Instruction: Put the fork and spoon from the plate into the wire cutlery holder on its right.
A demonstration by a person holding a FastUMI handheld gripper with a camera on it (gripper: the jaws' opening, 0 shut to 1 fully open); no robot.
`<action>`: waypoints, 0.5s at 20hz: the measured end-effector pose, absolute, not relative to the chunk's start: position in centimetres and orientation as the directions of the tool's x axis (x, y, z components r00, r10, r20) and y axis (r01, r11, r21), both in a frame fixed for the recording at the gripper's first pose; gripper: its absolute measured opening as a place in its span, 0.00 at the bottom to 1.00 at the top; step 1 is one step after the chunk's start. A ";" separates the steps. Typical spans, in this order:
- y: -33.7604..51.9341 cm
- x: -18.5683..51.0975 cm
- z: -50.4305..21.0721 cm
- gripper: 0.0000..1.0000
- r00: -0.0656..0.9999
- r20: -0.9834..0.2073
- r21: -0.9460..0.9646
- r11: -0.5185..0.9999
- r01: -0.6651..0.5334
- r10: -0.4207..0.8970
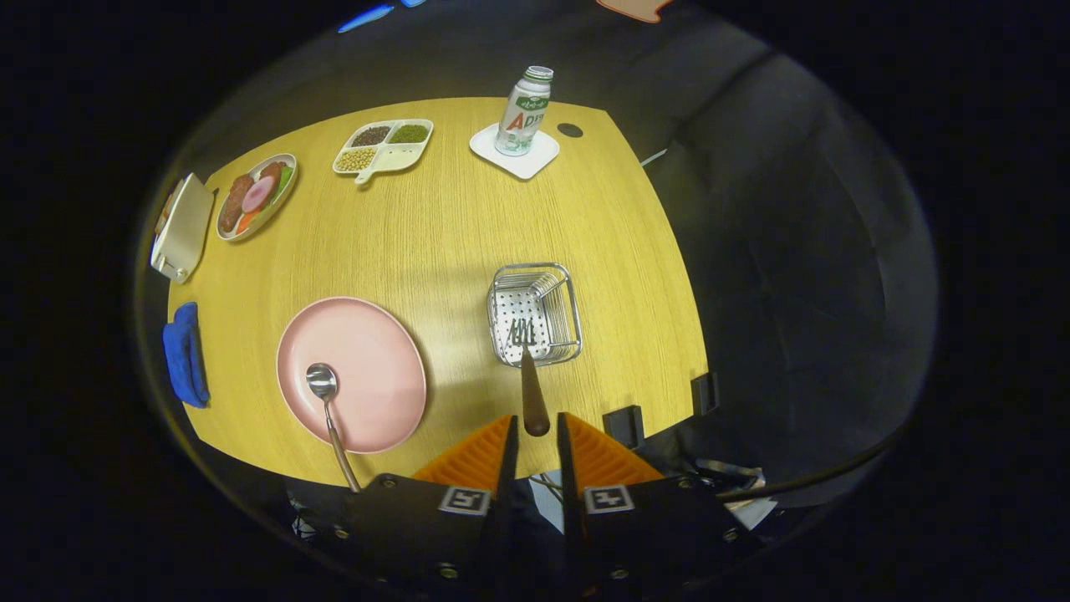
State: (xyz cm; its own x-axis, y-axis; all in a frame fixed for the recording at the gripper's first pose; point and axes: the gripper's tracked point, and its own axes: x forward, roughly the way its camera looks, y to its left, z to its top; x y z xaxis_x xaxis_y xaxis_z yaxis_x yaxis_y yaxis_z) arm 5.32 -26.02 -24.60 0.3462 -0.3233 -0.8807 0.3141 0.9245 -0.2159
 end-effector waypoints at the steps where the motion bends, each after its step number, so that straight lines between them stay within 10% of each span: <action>1: -25.8 5.3 -24.1 0.35 0.353 -0.877 -0.215 0.923 0.319 -0.326; 10: -21.5 5.5 -22.1 0.35 0.416 -0.846 -0.229 0.932 0.280 -0.333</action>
